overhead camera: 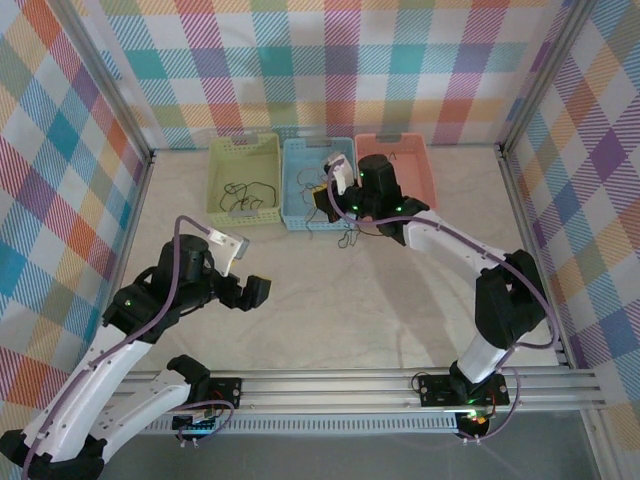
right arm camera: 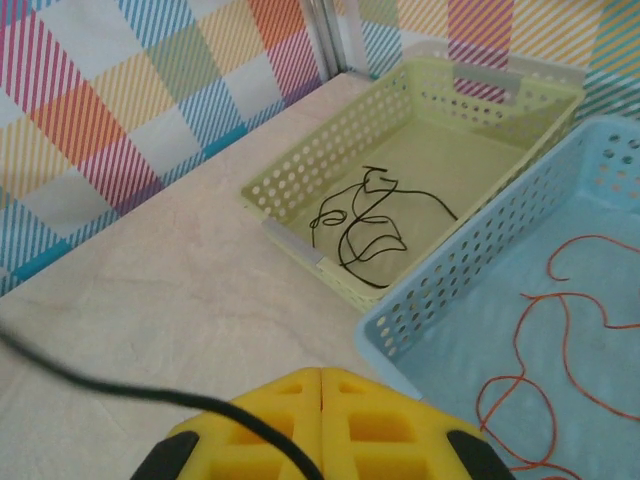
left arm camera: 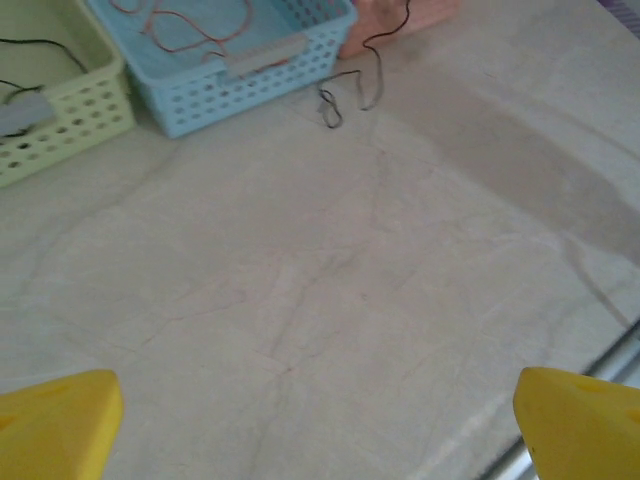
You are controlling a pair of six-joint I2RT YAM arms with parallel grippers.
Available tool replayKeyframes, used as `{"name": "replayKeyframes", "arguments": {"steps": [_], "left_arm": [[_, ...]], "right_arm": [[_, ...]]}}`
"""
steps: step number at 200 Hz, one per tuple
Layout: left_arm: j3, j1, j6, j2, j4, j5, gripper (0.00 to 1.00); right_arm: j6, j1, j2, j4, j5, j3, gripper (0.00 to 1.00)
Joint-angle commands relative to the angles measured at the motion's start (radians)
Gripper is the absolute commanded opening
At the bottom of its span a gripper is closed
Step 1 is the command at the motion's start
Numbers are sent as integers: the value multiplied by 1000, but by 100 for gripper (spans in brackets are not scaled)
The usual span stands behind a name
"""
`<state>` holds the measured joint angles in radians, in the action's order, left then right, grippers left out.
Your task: Untangle the cables
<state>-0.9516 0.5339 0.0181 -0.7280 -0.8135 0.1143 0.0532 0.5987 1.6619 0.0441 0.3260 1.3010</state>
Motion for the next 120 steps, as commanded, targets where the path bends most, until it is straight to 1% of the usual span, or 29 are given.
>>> {"name": "replayKeyframes", "arguments": {"steps": [1,12,30,56,78,101,111,120], "left_arm": [[23,5,-71,60,33,-118,100],[36,5,-99,83,30,-149,100],[51,5,-119,108,21,-165,100],[73,5,-135,133,23,-186,100],[96,4,-138,149,35,-200,100],[108,3,-133,147,40,-200,100],[111,3,-132,145,41,-202,100],[114,1,-129,144,42,-200,100]], "right_arm": [[25,3,-15,29,53,131,0],[31,2,3,3,61,217,0],[64,4,62,-41,88,394,0],[139,6,205,-73,131,684,0],[204,9,365,-111,145,983,0],[280,10,592,-126,147,1326,0],[324,10,697,-107,123,1472,0],[364,10,763,-54,90,1545,0]]}}
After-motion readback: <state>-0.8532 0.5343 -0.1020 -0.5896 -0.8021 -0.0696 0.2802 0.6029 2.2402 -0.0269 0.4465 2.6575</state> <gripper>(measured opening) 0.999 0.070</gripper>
